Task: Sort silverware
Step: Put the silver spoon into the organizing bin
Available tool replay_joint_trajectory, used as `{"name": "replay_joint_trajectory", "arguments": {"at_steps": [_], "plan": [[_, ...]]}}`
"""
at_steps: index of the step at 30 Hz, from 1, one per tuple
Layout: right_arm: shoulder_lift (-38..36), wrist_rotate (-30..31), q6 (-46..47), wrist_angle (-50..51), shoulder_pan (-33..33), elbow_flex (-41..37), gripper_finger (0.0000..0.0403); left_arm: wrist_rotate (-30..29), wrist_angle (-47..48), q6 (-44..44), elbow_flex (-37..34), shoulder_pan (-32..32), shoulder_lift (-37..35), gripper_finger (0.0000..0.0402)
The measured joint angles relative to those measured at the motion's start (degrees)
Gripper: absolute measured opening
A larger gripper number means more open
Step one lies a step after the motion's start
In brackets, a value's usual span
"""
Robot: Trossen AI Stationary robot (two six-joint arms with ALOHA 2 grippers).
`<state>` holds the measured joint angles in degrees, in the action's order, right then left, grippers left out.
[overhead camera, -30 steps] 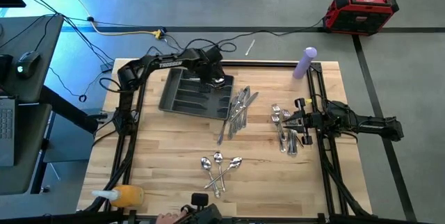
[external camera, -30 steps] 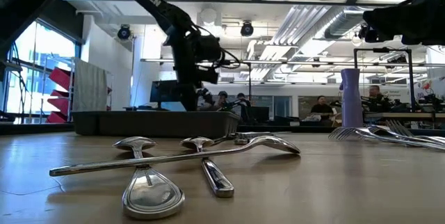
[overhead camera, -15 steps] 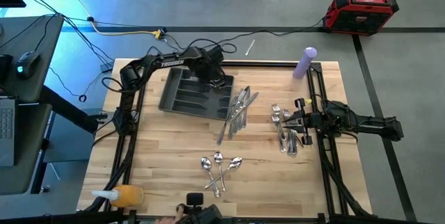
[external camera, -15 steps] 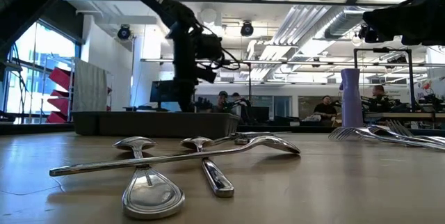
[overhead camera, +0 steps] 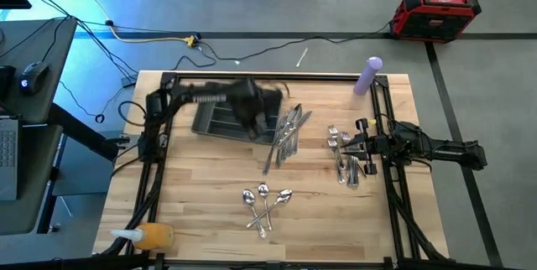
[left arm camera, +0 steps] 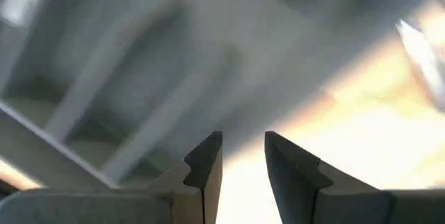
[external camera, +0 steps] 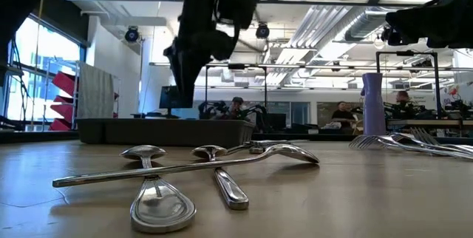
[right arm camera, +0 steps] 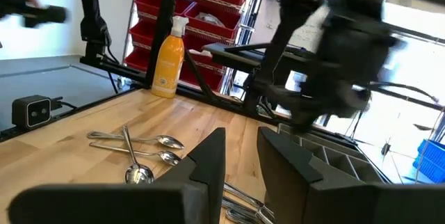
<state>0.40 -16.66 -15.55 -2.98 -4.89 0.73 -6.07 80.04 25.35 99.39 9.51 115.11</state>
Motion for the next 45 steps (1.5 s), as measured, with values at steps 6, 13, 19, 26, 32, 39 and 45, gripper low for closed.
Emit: {"name": "replay_joint_trajectory", "arguments": {"at_steps": [6,13,19,26,32,39,45], "plan": [[0.00,0.01,0.32,-0.18,0.00,0.00,0.0073,5.90,-10.54,25.85,-0.02,-15.89,0.00,0.0102],[-0.04,0.00,0.48,-1.51,0.00,-0.02,0.0073,5.82,-14.10,44.21,-0.06,-24.13,2.07,0.0168],[-0.04,0.00,0.63,-1.72,0.00,-0.02,0.0073,9.77,-14.71,45.13,-0.08,-24.02,6.07,0.0218],[-0.04,0.00,0.68,-1.82,0.02,-0.01,0.0073,17.81,-12.74,44.99,-0.08,-23.92,11.04,0.0229],[-0.04,0.00,0.55,-1.82,0.02,-0.02,0.0073,17.97,-14.48,45.21,-0.08,-24.21,12.59,0.0230],[-0.04,0.00,0.53,-1.82,0.00,-0.01,0.0073,18.18,-14.07,46.00,-0.04,-24.17,12.63,0.0227],[-0.04,0.00,0.55,-1.82,0.02,-0.02,0.0073,18.19,-14.13,46.09,-1.75,-24.19,12.63,0.0188]]}}
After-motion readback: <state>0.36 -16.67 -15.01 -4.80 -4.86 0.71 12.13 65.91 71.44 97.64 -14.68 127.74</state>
